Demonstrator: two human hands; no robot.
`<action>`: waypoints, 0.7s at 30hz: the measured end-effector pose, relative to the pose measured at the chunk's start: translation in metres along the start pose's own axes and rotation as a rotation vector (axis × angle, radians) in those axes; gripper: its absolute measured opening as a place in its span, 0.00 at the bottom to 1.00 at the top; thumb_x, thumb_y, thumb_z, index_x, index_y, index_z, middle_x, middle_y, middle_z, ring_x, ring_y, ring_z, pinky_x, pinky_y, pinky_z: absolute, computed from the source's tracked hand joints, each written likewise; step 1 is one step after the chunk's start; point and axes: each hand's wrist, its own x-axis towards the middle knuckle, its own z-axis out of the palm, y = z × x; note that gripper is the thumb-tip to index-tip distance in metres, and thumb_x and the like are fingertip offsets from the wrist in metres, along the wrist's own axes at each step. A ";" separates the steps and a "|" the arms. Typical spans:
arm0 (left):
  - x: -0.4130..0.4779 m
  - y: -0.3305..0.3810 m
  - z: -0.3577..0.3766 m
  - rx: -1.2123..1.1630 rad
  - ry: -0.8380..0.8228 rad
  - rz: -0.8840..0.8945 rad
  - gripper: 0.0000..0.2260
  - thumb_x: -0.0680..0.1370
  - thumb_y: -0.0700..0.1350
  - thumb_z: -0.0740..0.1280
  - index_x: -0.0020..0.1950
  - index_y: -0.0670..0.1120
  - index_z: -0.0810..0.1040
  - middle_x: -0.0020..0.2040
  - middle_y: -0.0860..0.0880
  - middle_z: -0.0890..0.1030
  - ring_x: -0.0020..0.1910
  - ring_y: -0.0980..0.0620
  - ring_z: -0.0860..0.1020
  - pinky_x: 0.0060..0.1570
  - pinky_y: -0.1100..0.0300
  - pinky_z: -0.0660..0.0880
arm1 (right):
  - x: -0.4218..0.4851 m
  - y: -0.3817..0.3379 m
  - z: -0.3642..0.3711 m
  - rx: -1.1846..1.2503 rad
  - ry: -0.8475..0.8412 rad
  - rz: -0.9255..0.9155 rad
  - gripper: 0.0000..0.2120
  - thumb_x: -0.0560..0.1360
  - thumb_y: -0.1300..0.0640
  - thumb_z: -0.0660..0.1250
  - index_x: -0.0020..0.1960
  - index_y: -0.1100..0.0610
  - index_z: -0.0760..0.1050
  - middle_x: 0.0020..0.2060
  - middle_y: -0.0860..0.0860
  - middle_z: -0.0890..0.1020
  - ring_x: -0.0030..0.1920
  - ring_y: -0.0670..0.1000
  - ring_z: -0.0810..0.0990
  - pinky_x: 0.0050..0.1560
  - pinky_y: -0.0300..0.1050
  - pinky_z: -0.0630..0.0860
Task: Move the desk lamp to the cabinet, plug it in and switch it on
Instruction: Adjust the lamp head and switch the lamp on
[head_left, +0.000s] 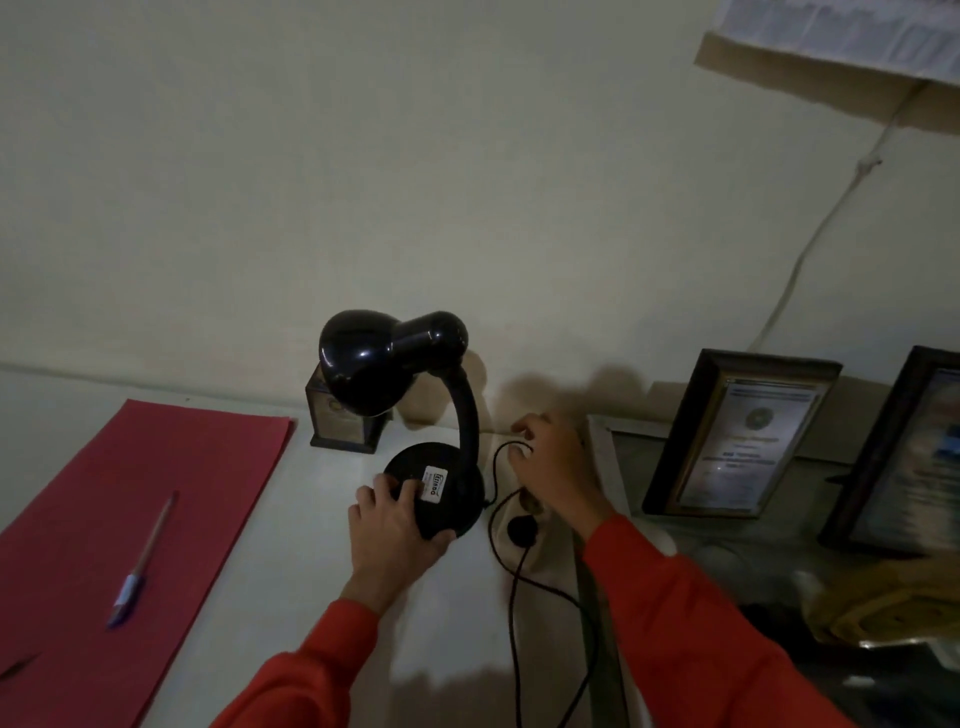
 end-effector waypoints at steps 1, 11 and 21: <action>0.005 -0.006 0.000 -0.007 -0.024 0.018 0.37 0.60 0.66 0.70 0.64 0.48 0.70 0.59 0.43 0.72 0.54 0.42 0.70 0.51 0.50 0.72 | -0.001 0.000 0.000 -0.023 0.008 -0.061 0.12 0.71 0.55 0.68 0.54 0.55 0.76 0.52 0.54 0.77 0.53 0.54 0.75 0.51 0.50 0.76; 0.035 -0.033 0.011 -0.168 -0.166 0.075 0.51 0.58 0.71 0.70 0.74 0.54 0.55 0.78 0.49 0.54 0.72 0.42 0.56 0.70 0.44 0.56 | 0.010 -0.014 0.025 0.197 -0.270 -0.115 0.10 0.70 0.49 0.69 0.50 0.48 0.77 0.45 0.45 0.82 0.43 0.45 0.78 0.46 0.47 0.79; 0.041 0.001 0.019 -0.232 0.050 -0.144 0.48 0.59 0.73 0.67 0.72 0.51 0.61 0.75 0.45 0.61 0.70 0.41 0.60 0.68 0.44 0.60 | 0.043 -0.018 0.034 0.204 -0.216 -0.096 0.11 0.70 0.48 0.69 0.48 0.53 0.78 0.41 0.51 0.85 0.41 0.49 0.82 0.42 0.46 0.80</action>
